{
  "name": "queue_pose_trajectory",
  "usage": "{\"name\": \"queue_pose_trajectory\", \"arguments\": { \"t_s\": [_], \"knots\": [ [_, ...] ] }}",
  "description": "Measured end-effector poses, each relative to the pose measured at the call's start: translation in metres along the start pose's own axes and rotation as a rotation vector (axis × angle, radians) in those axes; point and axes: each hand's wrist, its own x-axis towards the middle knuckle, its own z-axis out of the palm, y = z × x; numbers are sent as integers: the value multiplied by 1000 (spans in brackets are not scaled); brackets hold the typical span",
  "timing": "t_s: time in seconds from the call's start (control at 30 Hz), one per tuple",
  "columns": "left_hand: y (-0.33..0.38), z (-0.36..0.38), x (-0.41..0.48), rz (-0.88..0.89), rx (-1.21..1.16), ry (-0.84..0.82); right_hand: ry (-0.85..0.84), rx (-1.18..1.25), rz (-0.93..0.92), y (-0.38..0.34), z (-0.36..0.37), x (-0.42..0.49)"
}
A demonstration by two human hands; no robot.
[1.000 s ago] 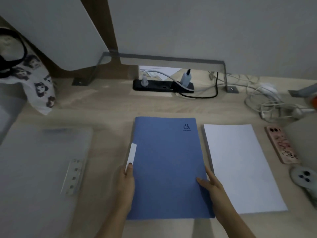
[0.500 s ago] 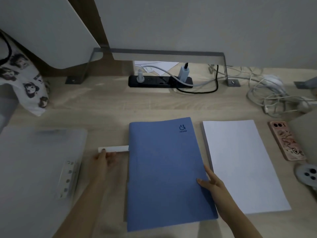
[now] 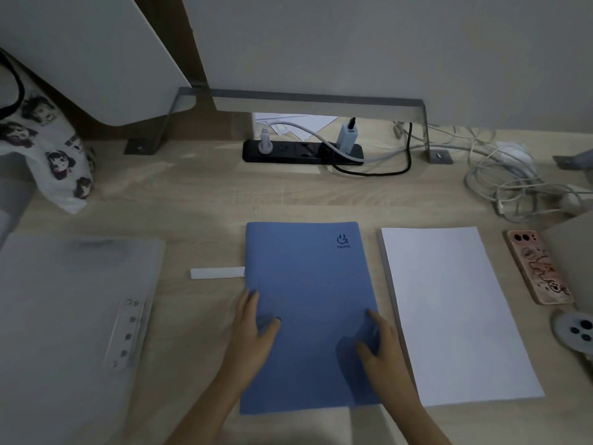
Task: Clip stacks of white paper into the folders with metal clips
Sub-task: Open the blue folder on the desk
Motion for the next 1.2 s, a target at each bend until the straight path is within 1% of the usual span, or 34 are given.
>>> {"name": "queue_pose_trajectory", "arguments": {
  "t_s": [0.17, 0.2, 0.3, 0.33, 0.37, 0.43, 0.47, 0.5, 0.57, 0.63, 0.67, 0.7, 0.77, 0.8, 0.87, 0.93, 1.0, 1.1, 1.2],
  "knots": [
    [3, 1, -2, -62, -106, -4, -52, 32, -72, -9, 0, -16],
    [4, 1, -3, -70, -119, -3, -36, 95, -93, -14, -2, -20],
    [8, -1, -5, -81, -152, -9, 34, 364, -14, -33, -18, -29],
    [10, -2, -6, -86, -165, -6, 16, 460, 27, -37, -22, -28],
    [12, -3, -7, -93, -180, -2, -43, 569, 63, -37, -26, -27],
    [22, -8, -10, -106, -232, -11, -211, 705, 121, -32, -23, -14],
    [30, -12, -13, -122, -280, -45, -273, 682, 101, -31, -14, -7],
    [36, -18, -17, -136, -360, -104, -356, 659, 31, -20, -9, 0],
    [49, -31, -22, -148, -469, -245, -424, 583, -67, -7, 0, 12],
    [57, -47, -27, -115, -568, -337, -560, 479, -166, -40, 16, -9],
    [63, -52, -28, -95, -599, -368, -540, 425, -133, -66, 29, -14],
    [69, -57, -32, -88, -612, -391, -535, 385, -161, -77, 37, -21],
    [71, -67, -25, -57, -569, -370, -569, 315, -206, -86, 48, -29],
    [72, -77, -27, -22, -529, -348, -575, 261, -263, -87, 58, -25],
    [45, -102, -27, 61, -476, -266, -576, 185, -302, -96, 72, -19],
    [15, -120, -19, 69, -487, -193, -597, 111, -324, -99, 83, -13],
    [31, -134, -29, 87, -486, -155, -626, 24, -371, -99, 91, -9],
    [33, -154, -43, 128, -494, -87, -565, -173, -410, -93, 105, 1],
    [30, -172, -51, 63, -380, 76, -481, -354, -479, -82, 117, 5]
  ]
}}
